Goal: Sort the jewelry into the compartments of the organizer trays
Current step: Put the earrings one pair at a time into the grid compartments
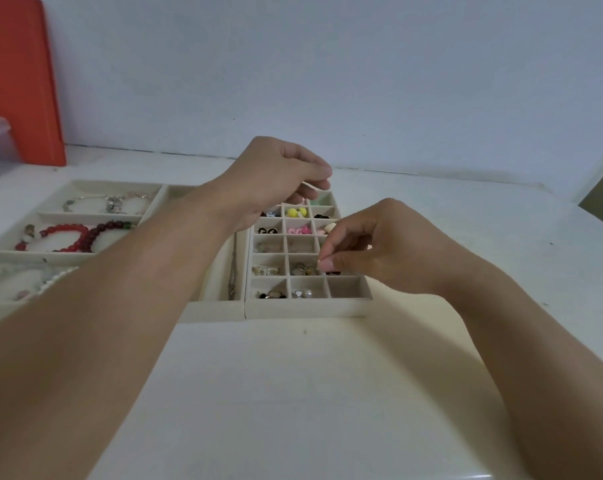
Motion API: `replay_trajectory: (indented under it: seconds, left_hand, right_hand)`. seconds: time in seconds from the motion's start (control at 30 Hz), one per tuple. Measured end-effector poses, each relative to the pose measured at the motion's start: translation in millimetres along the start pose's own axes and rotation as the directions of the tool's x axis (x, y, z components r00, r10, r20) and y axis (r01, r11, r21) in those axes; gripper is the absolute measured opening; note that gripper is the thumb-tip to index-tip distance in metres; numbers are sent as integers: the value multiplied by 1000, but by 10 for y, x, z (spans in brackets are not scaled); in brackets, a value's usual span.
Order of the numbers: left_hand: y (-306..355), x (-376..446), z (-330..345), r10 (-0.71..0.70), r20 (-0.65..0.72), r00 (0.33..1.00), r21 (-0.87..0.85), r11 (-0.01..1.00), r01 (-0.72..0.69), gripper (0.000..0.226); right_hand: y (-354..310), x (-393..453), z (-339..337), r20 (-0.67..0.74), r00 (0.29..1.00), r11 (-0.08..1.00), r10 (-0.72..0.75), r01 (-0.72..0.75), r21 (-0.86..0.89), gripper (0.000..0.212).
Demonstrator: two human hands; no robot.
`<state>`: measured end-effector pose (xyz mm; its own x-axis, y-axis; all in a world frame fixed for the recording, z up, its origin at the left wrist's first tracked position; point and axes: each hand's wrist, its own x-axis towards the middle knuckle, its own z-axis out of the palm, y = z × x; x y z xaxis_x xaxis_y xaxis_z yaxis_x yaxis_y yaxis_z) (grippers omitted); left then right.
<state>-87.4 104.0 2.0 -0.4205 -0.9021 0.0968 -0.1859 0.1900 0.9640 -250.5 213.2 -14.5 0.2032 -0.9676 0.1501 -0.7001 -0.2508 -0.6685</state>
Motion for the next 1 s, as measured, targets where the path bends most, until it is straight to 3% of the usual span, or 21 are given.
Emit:
replay_trajectory:
  seconds: [0.37,0.53,1.0]
  left_hand:
    - [3,-6,6,35,6,999,31,999,-35,8]
    - [1,-4,-6,33,6,999,38,999,-34,6]
    - [-15,9,-16,19,32,999,35,999,-20,5]
  right_hand:
    - [-134,21,184,178,983,941,-44,101,-324,11]
    - [-178,19,206,173,985,902,-2,77,-424,12]
    - [-186,16,159,173,982,947,74,-15,-321,11]
